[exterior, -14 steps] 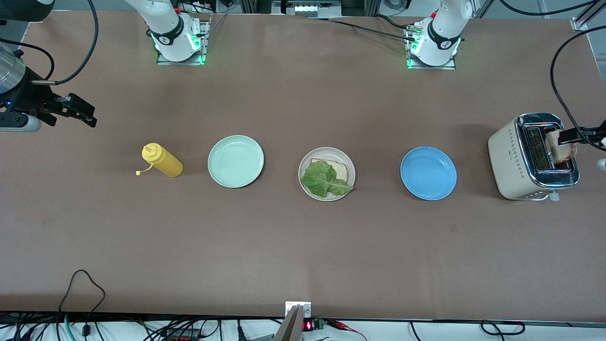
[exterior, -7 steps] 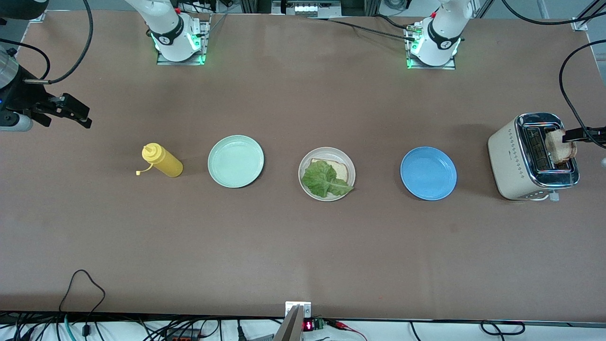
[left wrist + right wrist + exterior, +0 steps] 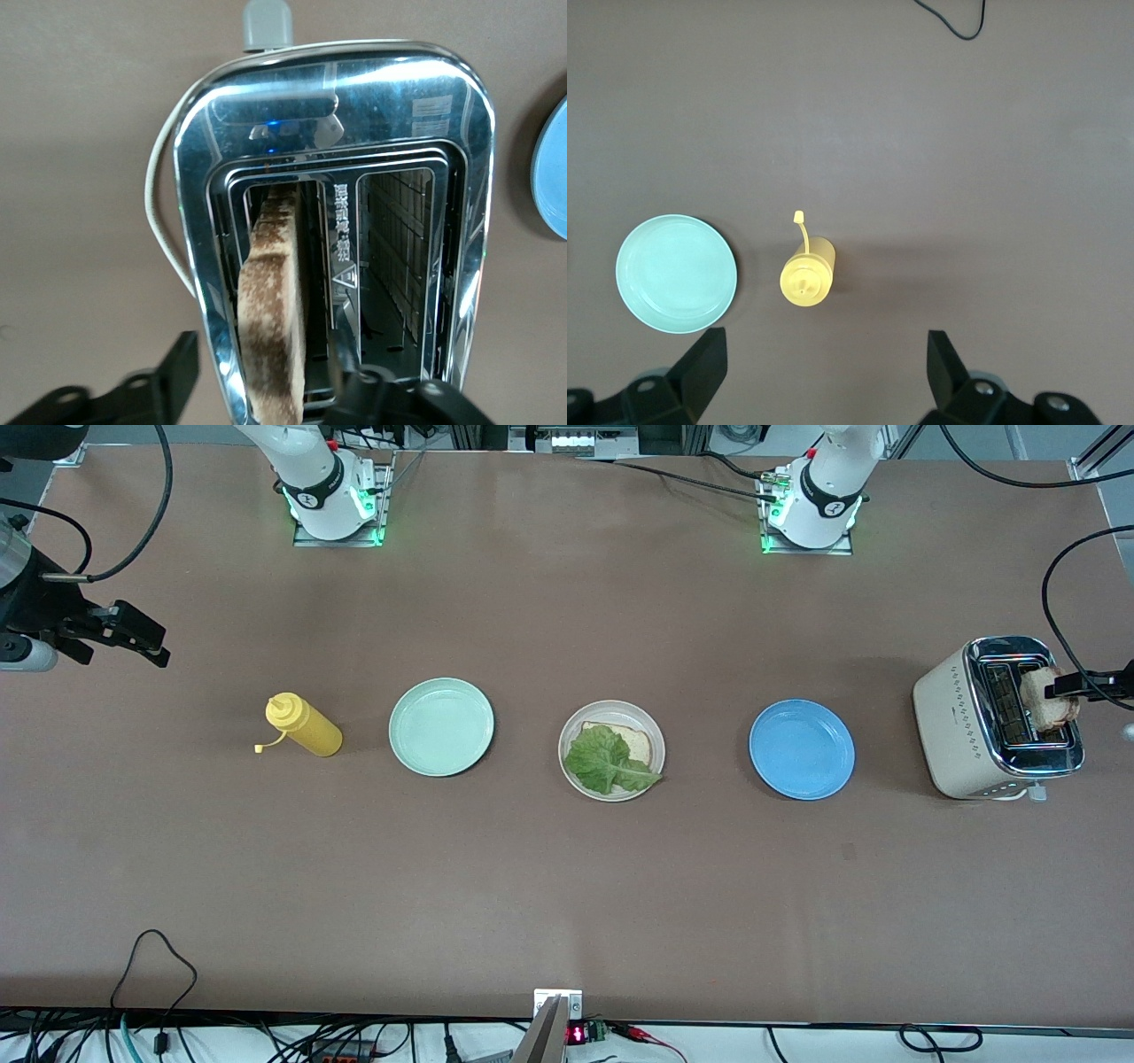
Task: Make sandwich in beige plate with both arms
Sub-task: 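Lower the left gripper into the toaster and grasp the second slice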
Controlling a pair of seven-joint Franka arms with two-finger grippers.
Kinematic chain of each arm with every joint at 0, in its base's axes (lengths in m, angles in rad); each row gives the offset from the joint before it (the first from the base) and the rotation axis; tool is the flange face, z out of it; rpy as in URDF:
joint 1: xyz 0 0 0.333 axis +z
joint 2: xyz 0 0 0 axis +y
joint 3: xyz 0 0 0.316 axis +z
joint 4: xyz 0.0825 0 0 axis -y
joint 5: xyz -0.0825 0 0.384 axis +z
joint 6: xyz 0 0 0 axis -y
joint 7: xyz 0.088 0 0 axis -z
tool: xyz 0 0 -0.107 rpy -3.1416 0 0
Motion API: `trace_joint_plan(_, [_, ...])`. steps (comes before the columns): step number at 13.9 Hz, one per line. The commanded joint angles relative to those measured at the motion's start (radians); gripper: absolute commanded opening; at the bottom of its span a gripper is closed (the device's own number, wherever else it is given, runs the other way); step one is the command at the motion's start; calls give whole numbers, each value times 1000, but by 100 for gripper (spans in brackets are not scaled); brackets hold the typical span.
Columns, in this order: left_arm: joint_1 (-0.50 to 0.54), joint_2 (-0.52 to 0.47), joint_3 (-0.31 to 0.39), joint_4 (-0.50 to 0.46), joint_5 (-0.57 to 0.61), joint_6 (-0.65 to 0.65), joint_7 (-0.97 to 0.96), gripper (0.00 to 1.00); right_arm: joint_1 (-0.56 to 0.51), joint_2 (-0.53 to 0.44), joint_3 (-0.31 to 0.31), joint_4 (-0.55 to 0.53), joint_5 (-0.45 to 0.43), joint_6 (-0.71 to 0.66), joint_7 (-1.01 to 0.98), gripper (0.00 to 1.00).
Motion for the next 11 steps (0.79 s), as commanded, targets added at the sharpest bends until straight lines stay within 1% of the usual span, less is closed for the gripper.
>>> trace_joint_plan(1, [11, 2, -12, 0, -26, 8, 21, 37, -4, 6, 8, 36, -6, -15, -9, 100])
trace_joint_plan(2, [11, 4, -12, 2, -37, 8, 23, 34, -4, 7, 8, 38, -9, -21, -10, 100])
trace_joint_plan(4, [11, 2, -12, 8, -40, -1, 24, 24, -7, 7, 6, 50, -1, -21, -10, 100])
trace_joint_plan(5, [11, 2, -12, 11, -38, -1, 26, 21, -7, 7, 6, 58, -10, -21, -7, 100])
trace_joint_plan(7, [11, 1, -11, 14, -38, -3, 49, 15, -10, 7, 5, 59, -1, -20, 4, 100])
trace_joint_plan(9, [10, -4, -11, 16, -35, -3, 60, 4, -13, 7, 3, 58, 1, -20, 4, 100])
trace_joint_plan(10, [10, -7, -11, 23, -35, -4, 58, 4, -13, 6, 3, 58, 1, -21, 8, 100])
trace_joint_plan(11, [10, -7, -11, 40, -34, -24, 58, 1, -13, 4, 3, 58, 1, -18, 1, 100])
